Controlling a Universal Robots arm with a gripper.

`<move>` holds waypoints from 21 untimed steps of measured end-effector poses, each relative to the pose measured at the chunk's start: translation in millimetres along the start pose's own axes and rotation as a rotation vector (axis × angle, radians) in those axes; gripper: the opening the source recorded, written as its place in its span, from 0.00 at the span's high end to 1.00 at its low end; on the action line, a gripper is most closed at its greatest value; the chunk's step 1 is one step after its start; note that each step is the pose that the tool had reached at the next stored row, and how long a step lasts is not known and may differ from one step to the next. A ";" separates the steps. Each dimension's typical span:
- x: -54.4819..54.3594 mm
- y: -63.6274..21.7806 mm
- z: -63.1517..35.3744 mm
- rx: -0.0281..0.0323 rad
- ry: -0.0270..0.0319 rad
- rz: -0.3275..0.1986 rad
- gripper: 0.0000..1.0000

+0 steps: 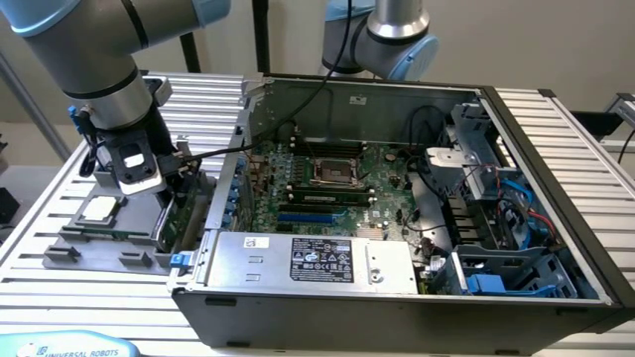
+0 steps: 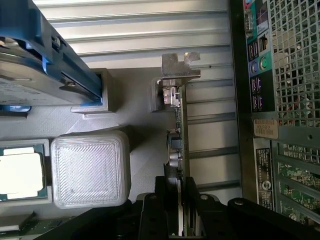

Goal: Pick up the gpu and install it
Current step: 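Pick up the gpu and move the gpu toward the slot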

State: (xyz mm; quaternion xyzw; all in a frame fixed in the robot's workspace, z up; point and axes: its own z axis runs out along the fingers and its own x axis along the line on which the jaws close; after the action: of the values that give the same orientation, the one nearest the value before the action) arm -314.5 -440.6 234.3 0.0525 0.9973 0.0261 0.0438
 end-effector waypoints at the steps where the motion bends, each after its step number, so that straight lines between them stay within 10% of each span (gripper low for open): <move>1: 0.0 0.0 0.0 -0.0001 0.0001 -0.001 0.73; 11: -0.1 0.1 -1.5 -0.0005 0.0000 -0.002 0.73; 21: -3.1 2.1 -37.0 -0.0012 0.0003 -0.003 0.73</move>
State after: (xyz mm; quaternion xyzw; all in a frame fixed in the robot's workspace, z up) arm -314.5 -440.6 271.5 0.0511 0.9974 0.0267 0.0437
